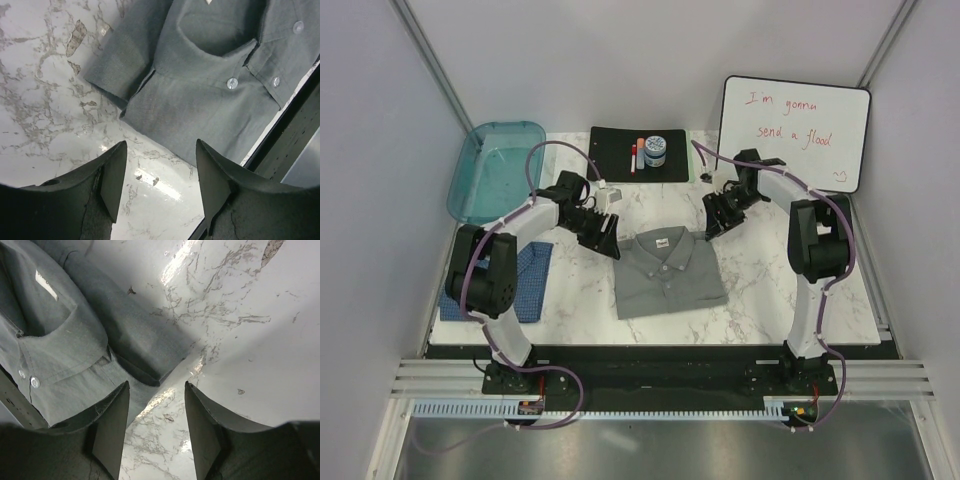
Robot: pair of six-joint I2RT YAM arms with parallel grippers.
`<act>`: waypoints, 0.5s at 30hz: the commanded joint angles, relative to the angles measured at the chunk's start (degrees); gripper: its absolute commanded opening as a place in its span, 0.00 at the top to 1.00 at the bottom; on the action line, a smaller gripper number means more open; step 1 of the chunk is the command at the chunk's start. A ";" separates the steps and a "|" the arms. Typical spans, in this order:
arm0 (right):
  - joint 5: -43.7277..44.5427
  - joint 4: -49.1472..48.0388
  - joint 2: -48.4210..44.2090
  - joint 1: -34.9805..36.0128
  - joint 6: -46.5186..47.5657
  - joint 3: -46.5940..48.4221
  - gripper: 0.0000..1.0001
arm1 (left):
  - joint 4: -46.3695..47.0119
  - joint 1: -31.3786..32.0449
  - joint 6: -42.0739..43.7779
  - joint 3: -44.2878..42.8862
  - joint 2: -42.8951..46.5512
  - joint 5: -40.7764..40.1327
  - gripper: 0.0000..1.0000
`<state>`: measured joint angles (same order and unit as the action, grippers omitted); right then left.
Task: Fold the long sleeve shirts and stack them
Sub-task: Fold the shirt
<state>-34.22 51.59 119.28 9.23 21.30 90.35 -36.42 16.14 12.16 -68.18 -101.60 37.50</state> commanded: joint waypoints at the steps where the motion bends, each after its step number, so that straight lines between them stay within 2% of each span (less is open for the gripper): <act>1: -1.29 -1.32 1.21 -0.09 -2.23 0.36 0.44 | -1.19 -0.23 -1.62 -2.04 -2.71 -0.49 0.36; 3: -2.43 -0.88 1.30 -0.09 -2.05 0.01 0.44 | -1.54 -0.23 -1.70 -2.31 -3.51 0.29 0.35; 5: -3.31 -0.36 1.13 -0.09 -1.88 -0.08 0.48 | -1.54 -0.32 -1.97 -2.22 -4.56 1.17 0.35; 7: -4.27 0.00 0.69 -0.09 -1.61 -0.08 0.57 | -1.55 -0.23 -2.40 -2.48 -5.18 1.61 0.35; 10: -6.30 0.35 0.51 -0.09 -1.70 -0.08 0.64 | -1.55 -0.23 -2.67 -3.09 -6.33 2.93 0.38; 12: -6.48 0.53 0.86 -0.09 -1.79 0.18 0.63 | -1.46 -0.32 -2.85 -3.97 -7.55 2.93 0.40; 15: -4.63 0.61 1.21 -0.09 -1.96 0.09 0.54 | -1.37 -0.32 -2.85 -5.12 -8.70 2.93 0.41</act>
<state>-37.80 51.68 120.29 9.23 19.38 90.35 -37.78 16.10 10.90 -70.26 -109.03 38.17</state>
